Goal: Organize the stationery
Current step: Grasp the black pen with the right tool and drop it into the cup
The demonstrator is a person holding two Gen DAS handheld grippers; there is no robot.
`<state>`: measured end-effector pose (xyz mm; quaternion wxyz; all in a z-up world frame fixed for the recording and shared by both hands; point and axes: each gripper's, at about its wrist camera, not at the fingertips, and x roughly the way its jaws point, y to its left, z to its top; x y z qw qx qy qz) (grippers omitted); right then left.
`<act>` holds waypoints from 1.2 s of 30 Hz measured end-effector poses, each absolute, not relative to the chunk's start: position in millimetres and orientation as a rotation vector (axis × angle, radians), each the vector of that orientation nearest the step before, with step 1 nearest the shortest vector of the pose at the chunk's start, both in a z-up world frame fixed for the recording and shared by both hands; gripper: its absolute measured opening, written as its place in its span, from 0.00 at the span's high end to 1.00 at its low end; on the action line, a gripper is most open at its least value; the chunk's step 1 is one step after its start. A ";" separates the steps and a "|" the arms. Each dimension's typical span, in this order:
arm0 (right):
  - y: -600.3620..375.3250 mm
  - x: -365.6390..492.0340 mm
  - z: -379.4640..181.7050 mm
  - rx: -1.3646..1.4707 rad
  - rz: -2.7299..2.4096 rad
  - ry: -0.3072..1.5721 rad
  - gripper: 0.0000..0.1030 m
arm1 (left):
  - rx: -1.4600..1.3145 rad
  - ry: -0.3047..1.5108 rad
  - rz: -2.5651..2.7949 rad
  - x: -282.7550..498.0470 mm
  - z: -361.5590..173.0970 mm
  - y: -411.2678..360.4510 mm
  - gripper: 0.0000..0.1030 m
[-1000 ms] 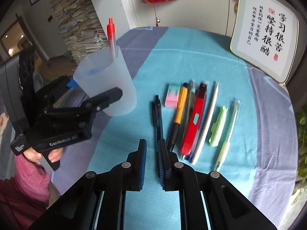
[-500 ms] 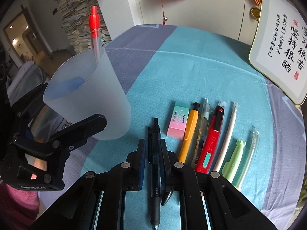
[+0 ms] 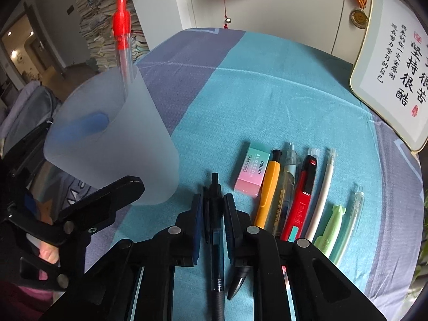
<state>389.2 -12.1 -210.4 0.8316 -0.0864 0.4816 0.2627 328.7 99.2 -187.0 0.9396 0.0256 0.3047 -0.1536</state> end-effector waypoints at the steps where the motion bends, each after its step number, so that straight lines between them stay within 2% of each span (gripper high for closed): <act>1: -19.7 382.9 -202.0 -0.163 0.551 1.001 0.84 | 0.052 0.623 -0.314 328.6 -187.1 99.0 0.27; 13: -52.6 315.7 -106.7 -0.082 0.508 0.768 0.84 | 0.052 0.622 -0.313 328.6 -187.1 98.6 0.27; 24: -31.1 306.3 -32.7 -0.068 0.541 0.558 0.84 | 0.053 0.622 -0.313 328.5 -187.2 98.4 0.27; 36: 3.3 329.8 -52.6 -0.072 0.621 0.610 0.85 | 0.053 0.622 -0.313 328.5 -187.2 98.4 0.27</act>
